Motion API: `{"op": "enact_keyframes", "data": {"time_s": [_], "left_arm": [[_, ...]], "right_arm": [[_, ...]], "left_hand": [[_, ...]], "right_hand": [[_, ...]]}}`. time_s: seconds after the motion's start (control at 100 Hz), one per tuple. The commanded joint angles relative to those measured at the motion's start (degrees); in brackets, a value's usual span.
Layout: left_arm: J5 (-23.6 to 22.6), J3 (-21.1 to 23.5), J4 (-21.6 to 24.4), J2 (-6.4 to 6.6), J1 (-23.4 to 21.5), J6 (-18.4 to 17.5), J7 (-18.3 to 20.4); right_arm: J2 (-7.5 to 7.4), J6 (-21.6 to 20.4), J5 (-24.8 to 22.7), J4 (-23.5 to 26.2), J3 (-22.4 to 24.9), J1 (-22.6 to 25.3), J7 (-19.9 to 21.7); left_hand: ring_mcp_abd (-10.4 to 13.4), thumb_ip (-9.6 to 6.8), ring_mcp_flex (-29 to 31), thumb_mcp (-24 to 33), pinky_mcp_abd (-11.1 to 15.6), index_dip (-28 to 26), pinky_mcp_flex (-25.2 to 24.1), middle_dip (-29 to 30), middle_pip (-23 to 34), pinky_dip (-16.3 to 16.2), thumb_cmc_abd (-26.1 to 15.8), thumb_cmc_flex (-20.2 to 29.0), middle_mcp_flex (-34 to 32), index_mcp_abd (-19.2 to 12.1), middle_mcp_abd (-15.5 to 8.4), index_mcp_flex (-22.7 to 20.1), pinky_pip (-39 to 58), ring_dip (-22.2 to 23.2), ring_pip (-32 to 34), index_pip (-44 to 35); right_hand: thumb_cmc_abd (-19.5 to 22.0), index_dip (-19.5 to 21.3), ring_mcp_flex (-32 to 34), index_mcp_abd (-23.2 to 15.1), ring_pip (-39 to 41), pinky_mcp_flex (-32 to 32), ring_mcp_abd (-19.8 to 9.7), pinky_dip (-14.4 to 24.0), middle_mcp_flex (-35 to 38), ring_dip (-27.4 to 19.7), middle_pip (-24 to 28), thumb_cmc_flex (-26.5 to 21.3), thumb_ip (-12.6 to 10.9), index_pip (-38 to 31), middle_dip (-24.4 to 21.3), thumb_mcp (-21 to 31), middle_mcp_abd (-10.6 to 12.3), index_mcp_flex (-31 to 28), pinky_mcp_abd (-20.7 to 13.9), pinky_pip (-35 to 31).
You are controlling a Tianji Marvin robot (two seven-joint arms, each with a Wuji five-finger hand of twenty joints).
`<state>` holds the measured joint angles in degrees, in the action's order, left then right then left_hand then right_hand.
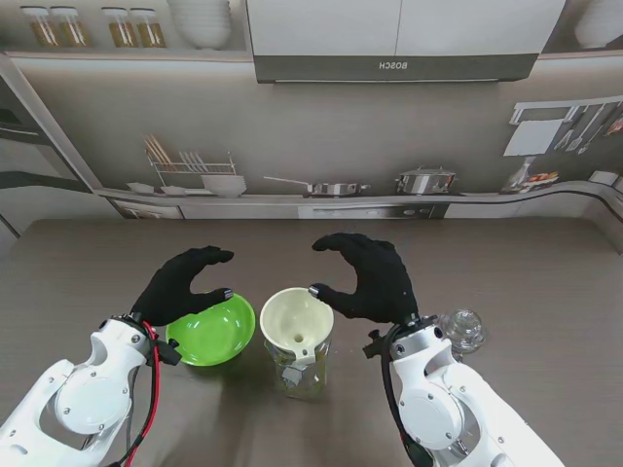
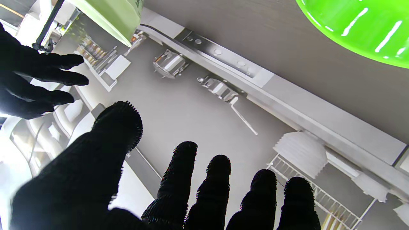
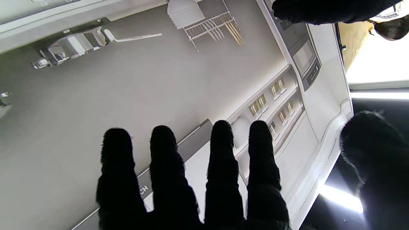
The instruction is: Pour mung beans into a glass jar with a funnel
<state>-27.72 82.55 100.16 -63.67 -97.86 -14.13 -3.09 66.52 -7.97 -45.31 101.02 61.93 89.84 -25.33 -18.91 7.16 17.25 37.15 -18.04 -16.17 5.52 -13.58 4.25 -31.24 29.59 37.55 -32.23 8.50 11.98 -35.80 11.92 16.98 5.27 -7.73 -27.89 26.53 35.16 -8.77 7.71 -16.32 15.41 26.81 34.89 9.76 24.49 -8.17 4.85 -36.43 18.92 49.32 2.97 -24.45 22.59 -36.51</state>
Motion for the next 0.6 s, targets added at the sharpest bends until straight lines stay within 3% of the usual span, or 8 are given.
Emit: {"op": "enact_keyframes", "data": {"time_s": [0.0,0.3,0.59], "left_arm": [[-0.4,-0.2,0.7,-0.33,-0.5,-0.3,1.0],[-1.2,-0.5,1.3,-0.54,-1.5,-1.9,-0.8],[-2.2,0.2,2.5,-0.68,-2.7,-3.9,-2.1]], "right_arm": [[-0.08,0.2,0.1,0.5,-0.1,0.0,1.7],[-1.27,2.1,1.7,3.0,0.7,-1.4,11.0],[-3.48,8.0,4.2,5.7,-0.5,-6.6,27.7]], "left_hand": [[1.8,-1.24,-0.5,0.7,2.5,0.0,0.3,0.5,-0.3,0.6,1.9,-0.5,1.0,-1.8,-1.8,0.7,-2.0,-0.2,-0.3,0.6],[2.0,-1.39,-0.1,0.1,2.6,-0.1,0.7,0.5,-0.3,1.1,1.7,-0.1,0.8,-1.8,-1.9,0.6,-2.1,-0.3,-0.1,0.6],[1.7,-1.60,0.0,0.4,2.7,0.0,0.8,0.7,-0.5,1.4,1.8,0.4,1.4,-2.0,-1.7,1.1,-2.0,-0.3,0.1,0.9]], "right_hand": [[0.9,0.8,1.0,0.6,0.1,0.1,-1.2,-0.7,-1.4,1.0,-0.4,1.5,-1.3,-0.6,-0.4,0.1,-0.4,1.6,2.1,-0.9],[1.6,0.6,2.3,1.7,0.9,-1.7,-1.2,0.5,-1.1,1.7,-0.6,1.6,-1.6,-0.5,-0.3,-1.0,-1.7,1.7,1.8,-2.7],[2.3,0.9,7.2,4.7,4.8,-7.2,-2.1,6.5,-1.4,6.3,1.3,1.5,-2.2,-0.6,2.5,-3.8,-3.6,1.9,-0.4,-11.6]]}}
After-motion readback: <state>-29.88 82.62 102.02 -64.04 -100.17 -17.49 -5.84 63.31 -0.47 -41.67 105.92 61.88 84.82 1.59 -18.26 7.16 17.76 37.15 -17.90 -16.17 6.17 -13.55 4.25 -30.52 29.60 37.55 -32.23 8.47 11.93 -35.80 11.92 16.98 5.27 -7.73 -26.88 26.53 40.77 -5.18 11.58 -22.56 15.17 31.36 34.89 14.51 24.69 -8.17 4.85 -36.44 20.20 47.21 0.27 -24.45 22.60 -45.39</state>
